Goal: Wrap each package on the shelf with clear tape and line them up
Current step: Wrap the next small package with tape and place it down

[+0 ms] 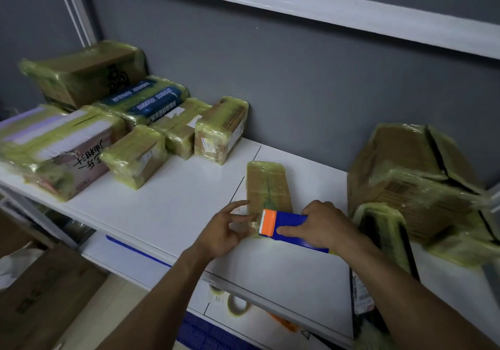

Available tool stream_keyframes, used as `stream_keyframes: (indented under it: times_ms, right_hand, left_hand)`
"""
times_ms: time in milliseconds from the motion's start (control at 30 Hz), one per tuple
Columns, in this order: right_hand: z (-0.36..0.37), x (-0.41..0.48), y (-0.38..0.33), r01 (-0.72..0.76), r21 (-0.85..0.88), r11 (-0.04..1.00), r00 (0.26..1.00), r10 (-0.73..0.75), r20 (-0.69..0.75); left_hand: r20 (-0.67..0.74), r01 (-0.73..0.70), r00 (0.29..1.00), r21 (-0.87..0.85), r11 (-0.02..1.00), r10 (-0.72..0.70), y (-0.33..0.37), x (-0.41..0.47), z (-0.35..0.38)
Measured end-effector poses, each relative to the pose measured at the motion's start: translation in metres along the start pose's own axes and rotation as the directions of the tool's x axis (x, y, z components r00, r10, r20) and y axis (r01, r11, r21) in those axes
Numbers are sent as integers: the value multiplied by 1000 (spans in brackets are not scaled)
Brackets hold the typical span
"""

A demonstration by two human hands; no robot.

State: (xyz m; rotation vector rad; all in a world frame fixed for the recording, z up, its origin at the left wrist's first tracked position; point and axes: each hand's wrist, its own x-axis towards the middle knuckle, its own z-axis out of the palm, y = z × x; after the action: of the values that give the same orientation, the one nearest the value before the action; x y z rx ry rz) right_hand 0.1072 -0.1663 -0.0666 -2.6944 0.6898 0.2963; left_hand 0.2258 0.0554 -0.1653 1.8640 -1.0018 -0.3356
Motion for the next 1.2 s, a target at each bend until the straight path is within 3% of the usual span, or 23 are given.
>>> stream_keyframes:
  times_ms: [133,233,367,600,933,1133,1200]
  right_hand:
    - [1,-3,2,7,9,1000,1000,-7,-16]
    - [3,-6,3,23,23,999,999,-23,-23]
    - [4,-14,6,45,38,998,999,-43,-32]
    - [-15,-27,21,23,9,1000,998,-22,-61]
    - [-8,-14,22,-22,-36,999,999,21,-36]
    - [-3,-10,27,-22,-24,999,999,21,-33]
    - [-4,-9,29,-16,-13,1000,1000,16,-18]
  left_hand:
    - [6,-68,998,261,963,69,-9,7,-9]
    - [-49,-84,993,362,928,109,-10,6,-7]
    - [-118,-42,989,353,935,89,-9,3,3]
    - [-75,-64,992,396,916,102,-2,12,5]
    - [-20,-192,977,371,909,214,-3,5,22]
    - [-71,-50,995,291,955,74,5,11,23]
    - [-76,-65,992,337,939,96,4,13,24]
